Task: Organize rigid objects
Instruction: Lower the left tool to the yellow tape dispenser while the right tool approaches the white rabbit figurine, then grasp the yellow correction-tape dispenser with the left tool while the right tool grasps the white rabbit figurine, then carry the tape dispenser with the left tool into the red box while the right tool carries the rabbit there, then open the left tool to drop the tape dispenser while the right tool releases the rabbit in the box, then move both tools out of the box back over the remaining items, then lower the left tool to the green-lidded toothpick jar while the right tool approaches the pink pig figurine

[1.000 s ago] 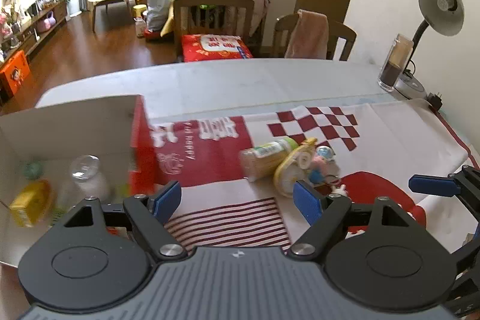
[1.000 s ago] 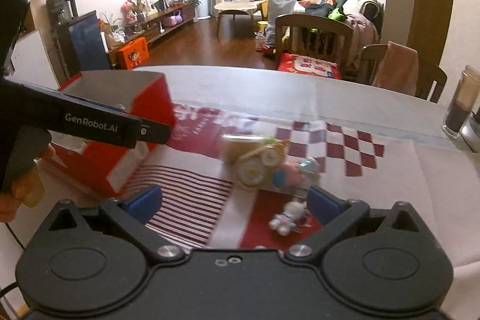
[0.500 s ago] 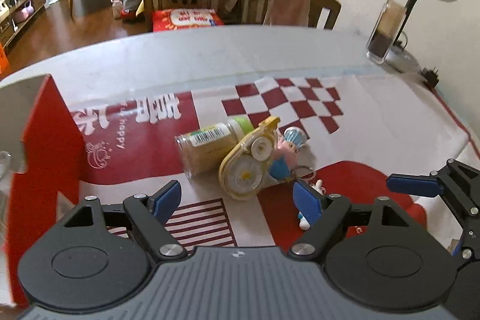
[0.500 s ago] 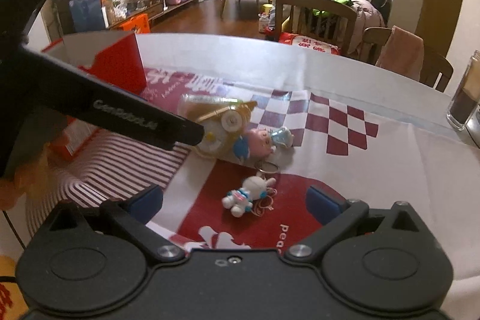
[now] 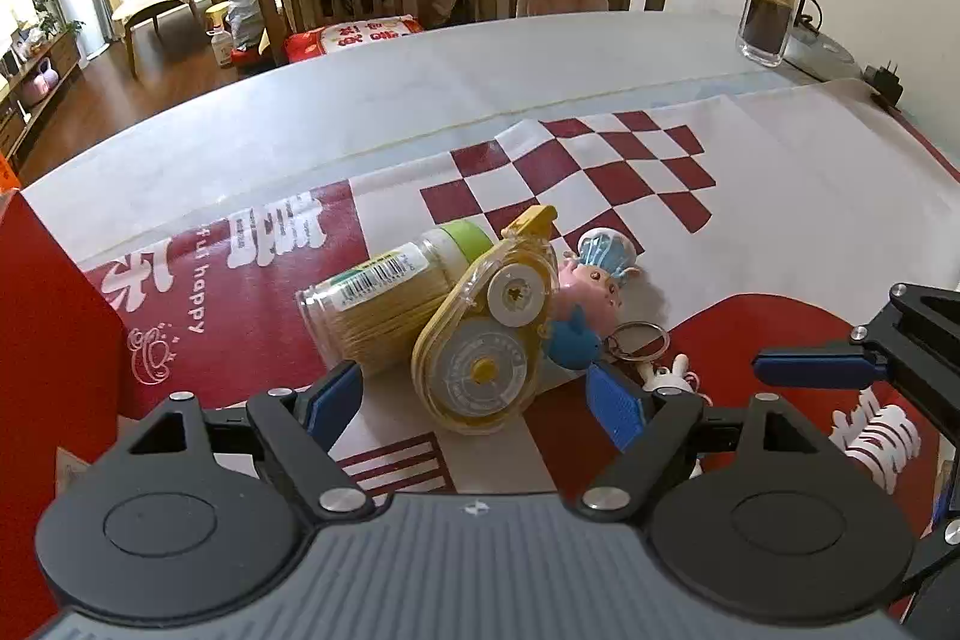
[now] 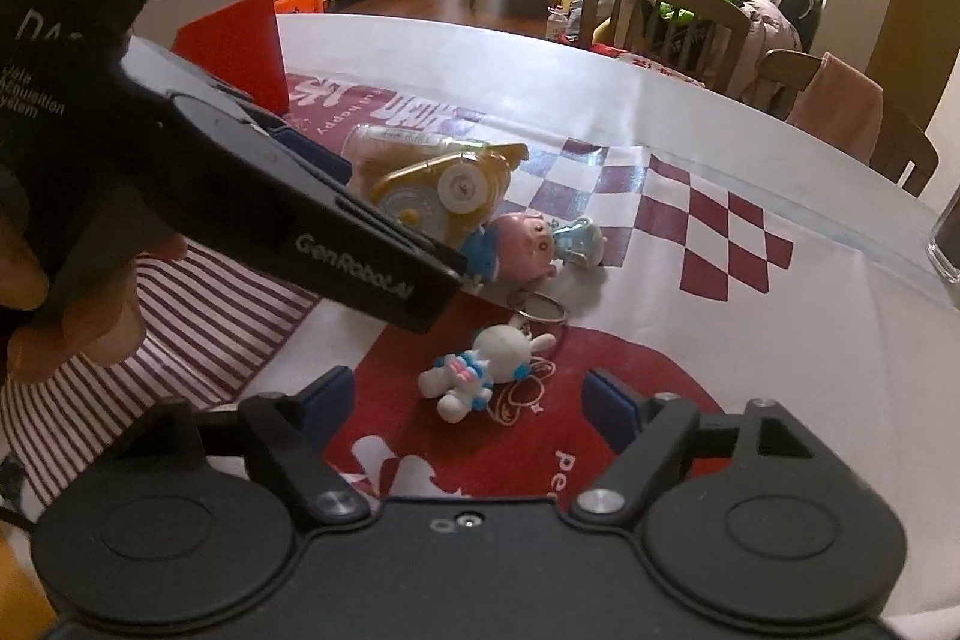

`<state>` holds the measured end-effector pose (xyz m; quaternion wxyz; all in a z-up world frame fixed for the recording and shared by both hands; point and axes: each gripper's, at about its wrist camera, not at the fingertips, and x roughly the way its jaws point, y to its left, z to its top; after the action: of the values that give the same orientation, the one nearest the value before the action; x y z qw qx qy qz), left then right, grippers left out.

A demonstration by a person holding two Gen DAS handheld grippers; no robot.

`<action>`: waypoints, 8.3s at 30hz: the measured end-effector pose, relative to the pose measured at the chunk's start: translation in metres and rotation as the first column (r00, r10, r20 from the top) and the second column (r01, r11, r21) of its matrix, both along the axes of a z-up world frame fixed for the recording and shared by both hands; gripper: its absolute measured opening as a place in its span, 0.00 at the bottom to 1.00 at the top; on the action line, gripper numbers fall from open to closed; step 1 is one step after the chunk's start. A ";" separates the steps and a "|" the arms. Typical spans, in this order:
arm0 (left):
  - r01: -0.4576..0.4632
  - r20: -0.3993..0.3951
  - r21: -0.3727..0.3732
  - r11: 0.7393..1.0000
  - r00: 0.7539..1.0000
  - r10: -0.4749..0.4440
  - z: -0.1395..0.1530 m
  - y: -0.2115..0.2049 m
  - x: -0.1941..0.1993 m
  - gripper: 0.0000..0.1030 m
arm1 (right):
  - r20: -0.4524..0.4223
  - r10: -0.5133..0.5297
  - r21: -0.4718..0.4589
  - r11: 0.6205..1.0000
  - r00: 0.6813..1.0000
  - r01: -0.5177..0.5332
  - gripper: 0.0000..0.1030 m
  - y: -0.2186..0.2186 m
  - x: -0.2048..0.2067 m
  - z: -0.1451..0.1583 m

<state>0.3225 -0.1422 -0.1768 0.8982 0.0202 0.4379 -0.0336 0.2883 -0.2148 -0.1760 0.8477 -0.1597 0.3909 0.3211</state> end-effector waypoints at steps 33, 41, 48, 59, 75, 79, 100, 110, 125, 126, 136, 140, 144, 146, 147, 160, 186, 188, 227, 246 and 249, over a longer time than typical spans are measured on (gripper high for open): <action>0.013 -0.001 0.035 0.999 1.000 -0.013 -0.014 -0.005 0.007 0.49 | 0.043 -0.025 0.007 1.000 0.999 0.025 0.26 0.006 0.002 -0.007; -0.033 -0.012 -0.015 0.999 0.999 0.033 -0.003 0.006 -0.012 0.48 | 0.036 -0.073 0.042 0.997 0.997 0.072 0.26 -0.007 -0.007 0.013; -0.058 -0.009 -0.055 0.997 0.998 0.058 0.019 0.012 -0.033 0.48 | 0.017 -0.114 0.098 0.989 0.993 0.112 0.27 -0.021 -0.016 0.041; -0.086 0.007 -0.089 0.992 0.996 0.087 0.063 0.029 -0.070 0.48 | 0.034 -0.084 0.139 0.987 0.996 0.078 0.27 -0.014 -0.043 0.092; -0.139 0.084 -0.112 0.984 0.985 0.149 0.114 0.098 -0.124 0.48 | 0.111 0.019 0.150 0.988 0.994 -0.036 0.27 0.066 -0.083 0.143; -0.146 0.094 -0.114 0.983 0.983 0.156 0.125 0.122 -0.136 0.48 | 0.124 0.033 0.149 0.987 0.992 -0.052 0.27 0.091 -0.090 0.149; -0.218 0.099 -0.119 0.969 0.968 0.230 0.149 0.256 -0.175 0.48 | 0.142 0.078 0.129 0.987 0.987 -0.097 0.27 0.207 -0.108 0.159; -0.263 0.071 -0.081 0.961 0.960 0.269 0.134 0.313 -0.168 0.48 | 0.131 0.093 0.091 0.990 0.987 -0.105 0.27 0.251 -0.094 0.146; -0.293 -0.023 -0.014 0.956 0.956 0.292 0.085 0.363 -0.123 0.48 | 0.028 0.086 0.029 0.996 0.996 -0.087 0.27 0.301 -0.065 0.100; -0.293 -0.031 -0.013 0.956 0.956 0.293 0.082 0.365 -0.120 0.48 | 0.014 0.088 0.028 0.996 0.996 -0.089 0.27 0.303 -0.064 0.096; -0.278 -0.085 -0.008 0.961 0.957 0.276 0.061 0.366 -0.105 0.48 | -0.064 0.067 -0.019 0.997 0.996 -0.069 0.27 0.313 -0.061 0.068; -0.255 -0.089 0.012 0.967 0.963 0.255 0.056 0.362 -0.103 0.48 | -0.100 0.039 -0.021 0.999 0.994 -0.041 0.27 0.312 -0.057 0.062; -0.233 -0.087 0.050 0.971 0.968 0.236 0.054 0.353 -0.103 0.48 | -0.124 0.033 -0.011 0.999 0.992 -0.034 0.29 0.310 -0.060 0.062; -0.235 -0.089 0.054 0.970 0.967 0.239 0.054 0.353 -0.103 0.48 | -0.129 0.025 -0.005 1.000 0.991 -0.026 0.30 0.309 -0.061 0.064; -0.239 -0.091 0.052 0.970 0.966 0.243 0.054 0.353 -0.102 0.48 | -0.135 0.019 -0.001 1.000 0.991 -0.020 0.31 0.307 -0.061 0.064; -0.258 -0.095 0.019 0.966 0.961 0.258 0.061 0.350 -0.107 0.53 | -0.130 0.016 0.043 0.999 0.991 -0.010 0.53 0.296 -0.064 0.075; -0.190 0.046 -0.009 0.982 0.981 0.190 0.123 0.286 -0.156 0.57 | -0.035 0.050 0.184 0.982 0.998 -0.043 0.67 0.240 -0.101 0.133; -0.185 0.060 -0.011 0.983 0.981 0.185 0.126 0.277 -0.158 0.57 | -0.030 0.044 0.193 0.980 0.999 -0.038 0.68 0.231 -0.103 0.136; -0.048 0.115 -0.040 0.998 0.992 0.052 0.095 0.054 -0.069 0.82 | -0.012 -0.241 0.182 0.954 0.971 0.239 0.99 -0.024 -0.021 0.106; 0.086 0.081 0.089 0.992 0.992 -0.093 0.031 0.029 0.002 0.82 | -0.094 -0.271 0.125 0.951 0.958 0.282 0.96 -0.009 0.058 0.059; 0.094 0.080 0.104 0.990 0.992 -0.102 0.023 0.028 0.011 0.82 | -0.112 -0.257 0.120 0.955 0.960 0.270 0.94 -0.004 0.066 0.050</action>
<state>0.3331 -0.1137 -0.1535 0.9111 0.0881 0.3989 -0.0549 0.3547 -0.2192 -0.1255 0.8722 -0.0335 0.4260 0.2381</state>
